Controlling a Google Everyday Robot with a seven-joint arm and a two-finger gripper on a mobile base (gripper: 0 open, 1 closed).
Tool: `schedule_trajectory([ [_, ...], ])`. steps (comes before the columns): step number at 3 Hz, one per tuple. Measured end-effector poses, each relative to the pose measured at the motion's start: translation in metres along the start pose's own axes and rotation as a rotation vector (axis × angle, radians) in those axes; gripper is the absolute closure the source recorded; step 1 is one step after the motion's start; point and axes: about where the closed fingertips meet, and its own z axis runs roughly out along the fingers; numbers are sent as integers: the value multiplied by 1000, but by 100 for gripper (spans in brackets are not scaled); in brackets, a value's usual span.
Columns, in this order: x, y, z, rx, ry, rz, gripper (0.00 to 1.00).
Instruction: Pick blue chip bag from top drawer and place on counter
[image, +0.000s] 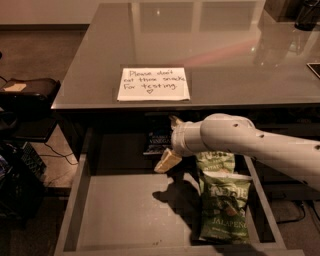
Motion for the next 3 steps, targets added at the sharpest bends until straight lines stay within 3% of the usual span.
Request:
schedule_trajectory([
  [2, -4, -22, 24, 61, -10, -28, 28],
  [3, 2, -27, 39, 62, 6, -30, 26],
])
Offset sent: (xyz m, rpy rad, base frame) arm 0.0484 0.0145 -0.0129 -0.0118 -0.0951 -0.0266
